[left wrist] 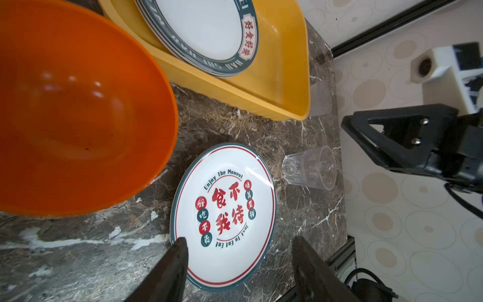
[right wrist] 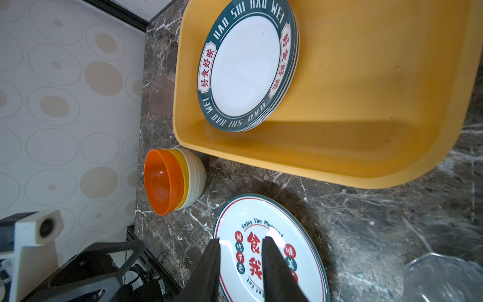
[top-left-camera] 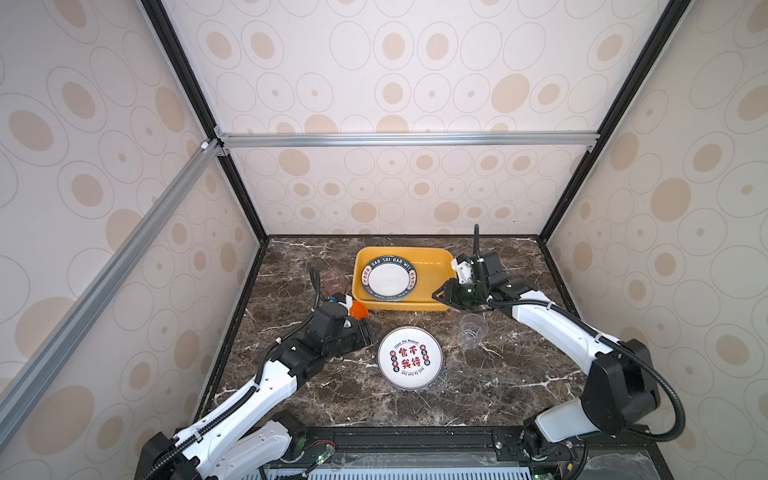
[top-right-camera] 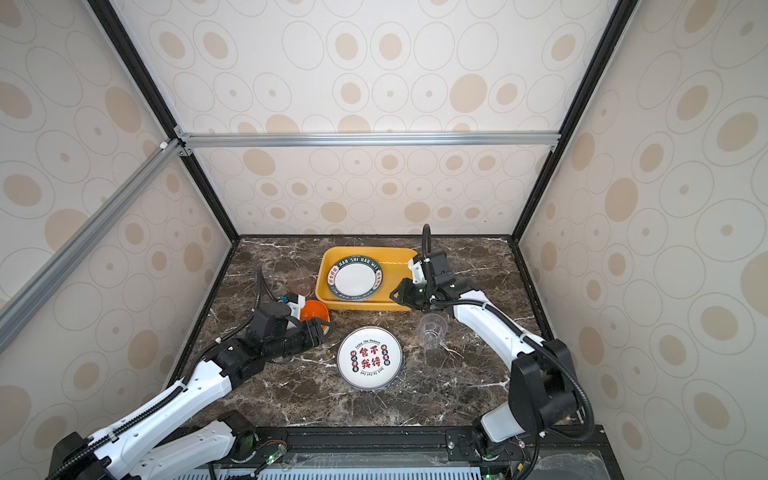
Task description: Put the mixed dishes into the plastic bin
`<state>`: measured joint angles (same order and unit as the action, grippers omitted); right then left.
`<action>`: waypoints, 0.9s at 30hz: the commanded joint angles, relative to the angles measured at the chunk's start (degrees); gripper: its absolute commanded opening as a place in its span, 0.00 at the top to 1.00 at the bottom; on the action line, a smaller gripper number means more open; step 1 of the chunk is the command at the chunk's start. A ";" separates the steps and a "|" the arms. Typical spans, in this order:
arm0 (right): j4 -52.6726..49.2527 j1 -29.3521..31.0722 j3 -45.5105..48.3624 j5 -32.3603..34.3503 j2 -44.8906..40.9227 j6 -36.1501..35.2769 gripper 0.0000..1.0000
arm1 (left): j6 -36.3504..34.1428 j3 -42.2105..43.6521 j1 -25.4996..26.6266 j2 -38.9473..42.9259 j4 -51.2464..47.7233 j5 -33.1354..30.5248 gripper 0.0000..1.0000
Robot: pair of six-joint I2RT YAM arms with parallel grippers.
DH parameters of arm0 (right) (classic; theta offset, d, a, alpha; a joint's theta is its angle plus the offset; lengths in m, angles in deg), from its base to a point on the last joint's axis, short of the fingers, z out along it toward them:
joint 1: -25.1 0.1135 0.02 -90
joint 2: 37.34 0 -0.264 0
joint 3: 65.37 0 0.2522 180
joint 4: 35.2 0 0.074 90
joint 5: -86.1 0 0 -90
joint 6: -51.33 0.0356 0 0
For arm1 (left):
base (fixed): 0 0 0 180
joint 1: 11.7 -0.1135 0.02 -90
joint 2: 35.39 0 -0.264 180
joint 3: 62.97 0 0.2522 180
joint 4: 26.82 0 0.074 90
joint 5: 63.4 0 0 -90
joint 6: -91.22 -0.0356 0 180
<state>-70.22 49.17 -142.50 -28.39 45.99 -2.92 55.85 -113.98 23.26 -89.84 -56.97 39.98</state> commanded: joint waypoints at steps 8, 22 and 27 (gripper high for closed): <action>2.18 2.65 14.84 -3.44 -11.66 -2.76 0.70 | 2.39 6.46 5.68 0.94 4.97 -4.27 0.43; 5.85 3.48 22.81 -4.87 -16.34 -1.47 0.55 | 4.21 13.02 8.00 -0.90 11.60 -5.59 0.46; 3.69 4.22 23.52 -3.06 -16.87 -2.06 0.54 | 4.48 15.66 7.98 -2.06 15.53 -5.18 0.45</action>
<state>-65.52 52.36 -119.77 -32.30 30.62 -4.45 59.50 -99.36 30.82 -91.04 -44.81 35.48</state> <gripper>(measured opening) 0.461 0.549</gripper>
